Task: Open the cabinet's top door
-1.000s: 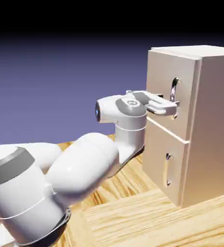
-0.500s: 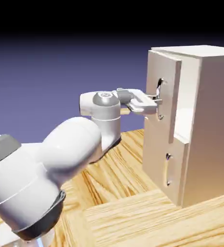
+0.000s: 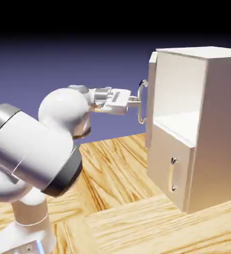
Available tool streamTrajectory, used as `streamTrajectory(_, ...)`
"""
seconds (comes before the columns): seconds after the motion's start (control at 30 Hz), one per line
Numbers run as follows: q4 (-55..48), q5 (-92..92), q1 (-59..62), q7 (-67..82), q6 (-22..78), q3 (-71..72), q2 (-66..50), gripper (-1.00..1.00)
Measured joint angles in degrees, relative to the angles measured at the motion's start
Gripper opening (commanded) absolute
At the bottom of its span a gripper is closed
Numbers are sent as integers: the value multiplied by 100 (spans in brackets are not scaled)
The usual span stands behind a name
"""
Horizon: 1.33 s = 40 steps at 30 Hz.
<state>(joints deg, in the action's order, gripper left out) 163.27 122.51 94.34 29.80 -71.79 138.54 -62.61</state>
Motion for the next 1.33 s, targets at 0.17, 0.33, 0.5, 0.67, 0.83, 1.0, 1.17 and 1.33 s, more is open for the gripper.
streamTrajectory(0.17,-450,-1185,-839,-728,1197,237,924,-100)
streamTrajectory(0.33,-1153,-2381,-1591,-1490,1968,179,1961,-100)
streamTrajectory(0.5,-1950,-3458,-2138,-2095,2317,-53,2999,-100)
streamTrajectory(0.67,-2760,-4401,-2489,-2460,2389,-349,4037,-100)
streamTrajectory(0.83,-3541,-5223,-2651,-2570,2314,-628,5075,-100)
streamTrajectory(1.0,-4303,-5956,-2631,-2465,2205,-813,6113,-100)
streamTrajectory(1.17,-5110,-6632,-2373,-2206,2177,-918,7151,-100)
streamTrajectory(1.33,-5899,-7168,-2018,-1896,2289,-910,8040,100)
